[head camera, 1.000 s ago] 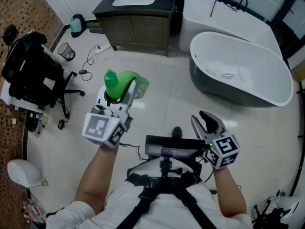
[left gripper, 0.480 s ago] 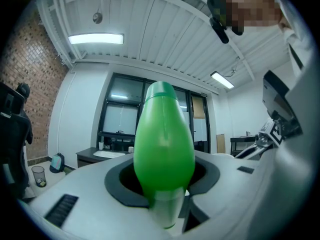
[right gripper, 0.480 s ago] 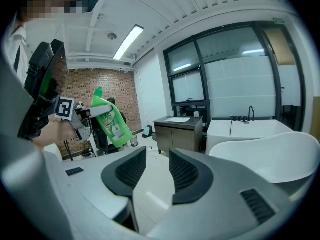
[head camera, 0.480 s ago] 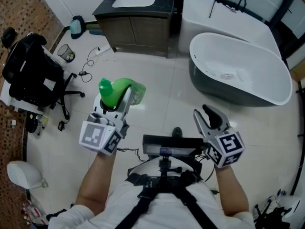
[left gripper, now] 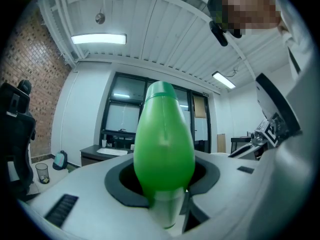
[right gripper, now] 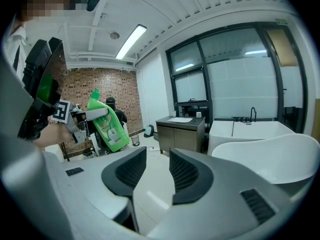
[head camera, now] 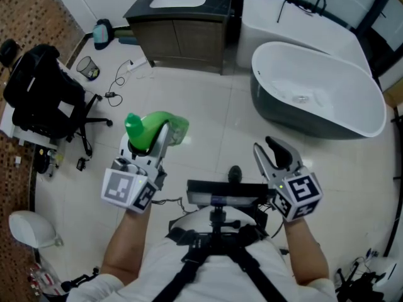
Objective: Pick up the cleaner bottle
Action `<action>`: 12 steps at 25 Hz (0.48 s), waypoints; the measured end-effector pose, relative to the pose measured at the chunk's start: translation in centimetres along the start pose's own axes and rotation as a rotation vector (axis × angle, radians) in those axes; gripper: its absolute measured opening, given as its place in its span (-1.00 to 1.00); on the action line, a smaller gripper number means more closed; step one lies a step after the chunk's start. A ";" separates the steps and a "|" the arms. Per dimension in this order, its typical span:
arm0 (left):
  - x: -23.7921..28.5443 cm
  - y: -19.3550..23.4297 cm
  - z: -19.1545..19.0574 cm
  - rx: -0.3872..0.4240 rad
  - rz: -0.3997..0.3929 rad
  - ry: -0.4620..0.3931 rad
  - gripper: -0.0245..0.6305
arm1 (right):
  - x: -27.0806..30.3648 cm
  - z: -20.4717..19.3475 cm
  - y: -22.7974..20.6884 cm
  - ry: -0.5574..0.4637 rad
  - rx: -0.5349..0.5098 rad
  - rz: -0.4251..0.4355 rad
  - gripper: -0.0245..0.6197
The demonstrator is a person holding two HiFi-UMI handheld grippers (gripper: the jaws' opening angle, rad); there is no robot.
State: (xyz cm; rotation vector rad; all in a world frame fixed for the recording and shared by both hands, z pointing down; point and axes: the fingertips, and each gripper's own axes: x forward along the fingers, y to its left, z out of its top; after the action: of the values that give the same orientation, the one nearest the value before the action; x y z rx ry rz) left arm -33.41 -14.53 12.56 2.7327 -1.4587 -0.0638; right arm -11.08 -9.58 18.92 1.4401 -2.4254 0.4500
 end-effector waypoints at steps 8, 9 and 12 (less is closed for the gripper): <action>-2.8 0.3 -1.5 -0.017 0.030 0.036 -0.42 | -0.3 -0.3 0.5 -0.014 -0.024 -0.014 -0.48; -3.1 0.4 -1.7 -0.018 0.035 0.045 -0.42 | -0.4 -0.3 0.6 -0.006 -0.020 -0.020 -0.48; -4.0 0.4 -2.2 -0.024 0.039 0.062 -0.42 | -0.6 -0.1 1.0 0.005 -0.004 -0.029 -0.52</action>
State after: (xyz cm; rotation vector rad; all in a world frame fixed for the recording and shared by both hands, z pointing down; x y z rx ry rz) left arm -35.86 -11.39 14.89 2.6612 -1.4846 0.0050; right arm -11.73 -8.65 18.65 1.4685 -2.3965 0.4414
